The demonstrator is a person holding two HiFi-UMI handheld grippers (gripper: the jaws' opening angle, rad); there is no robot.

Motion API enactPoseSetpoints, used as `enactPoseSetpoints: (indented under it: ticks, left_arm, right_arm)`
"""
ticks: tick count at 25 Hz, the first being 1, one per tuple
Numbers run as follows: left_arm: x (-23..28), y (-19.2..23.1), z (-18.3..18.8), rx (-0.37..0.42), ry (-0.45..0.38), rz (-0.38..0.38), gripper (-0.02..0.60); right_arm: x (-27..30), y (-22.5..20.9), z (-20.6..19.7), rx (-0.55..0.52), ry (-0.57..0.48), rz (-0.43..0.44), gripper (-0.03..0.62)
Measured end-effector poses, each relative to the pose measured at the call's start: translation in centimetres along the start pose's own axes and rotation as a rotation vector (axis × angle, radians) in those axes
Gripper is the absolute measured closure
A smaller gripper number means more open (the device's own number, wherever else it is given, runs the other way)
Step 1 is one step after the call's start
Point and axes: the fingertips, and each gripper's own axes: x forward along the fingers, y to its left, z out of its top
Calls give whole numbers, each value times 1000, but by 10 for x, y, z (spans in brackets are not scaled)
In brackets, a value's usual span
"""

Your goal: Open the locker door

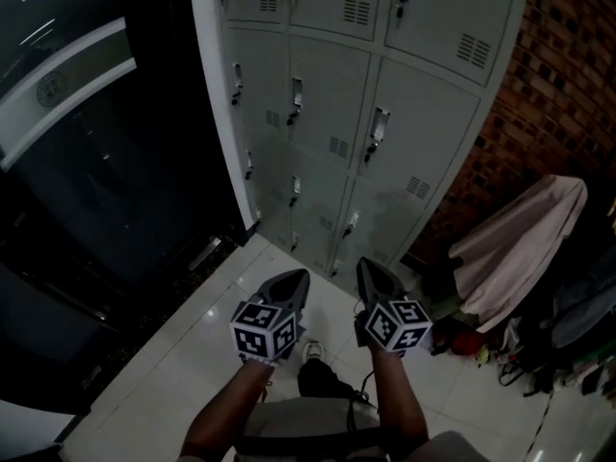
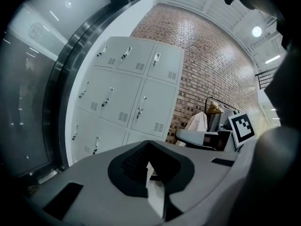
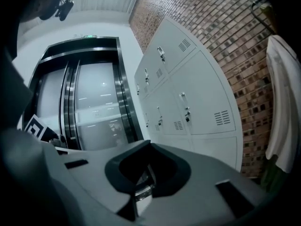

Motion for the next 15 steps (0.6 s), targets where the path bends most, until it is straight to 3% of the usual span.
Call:
enactPoseSetpoints:
  ticks: [12,15]
  left_arm:
    - [119,43,58,17,-4,-28,583]
    - [144,50,69,16,-12,-35,584]
  right_arm:
    - [128,-72,66,-116,-22,-53,559]
    - [153,-91,87,-154,-43,-84,488]
